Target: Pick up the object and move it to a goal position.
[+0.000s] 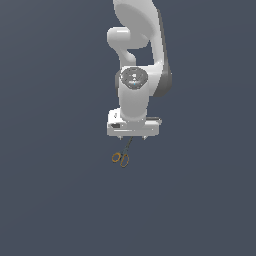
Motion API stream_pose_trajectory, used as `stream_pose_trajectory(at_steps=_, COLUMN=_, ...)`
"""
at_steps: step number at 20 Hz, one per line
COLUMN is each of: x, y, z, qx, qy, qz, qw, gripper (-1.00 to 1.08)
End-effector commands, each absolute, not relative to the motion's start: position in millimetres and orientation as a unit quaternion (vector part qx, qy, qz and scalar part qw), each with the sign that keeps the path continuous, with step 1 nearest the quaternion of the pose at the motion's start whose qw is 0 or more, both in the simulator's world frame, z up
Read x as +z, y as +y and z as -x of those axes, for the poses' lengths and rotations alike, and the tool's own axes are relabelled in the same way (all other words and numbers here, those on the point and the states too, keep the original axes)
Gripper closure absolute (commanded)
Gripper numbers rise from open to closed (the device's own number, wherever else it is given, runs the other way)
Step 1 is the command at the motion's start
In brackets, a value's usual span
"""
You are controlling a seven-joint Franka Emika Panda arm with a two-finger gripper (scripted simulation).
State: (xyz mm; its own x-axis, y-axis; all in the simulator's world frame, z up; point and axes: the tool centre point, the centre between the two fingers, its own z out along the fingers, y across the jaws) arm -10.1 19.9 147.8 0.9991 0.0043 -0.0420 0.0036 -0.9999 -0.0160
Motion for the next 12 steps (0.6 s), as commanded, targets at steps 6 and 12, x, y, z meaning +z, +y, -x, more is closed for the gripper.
stream_pose_trajectory(at_steps=6, x=152, y=6, z=7, qx=0.019, qy=0.015, qz=1.000, qw=0.007, gripper=-0.92)
stream_pose_trajectory(at_steps=12, x=159, y=-10, z=4, qx=0.017, qy=0.034, qz=0.999, qw=0.005, gripper=-0.92)
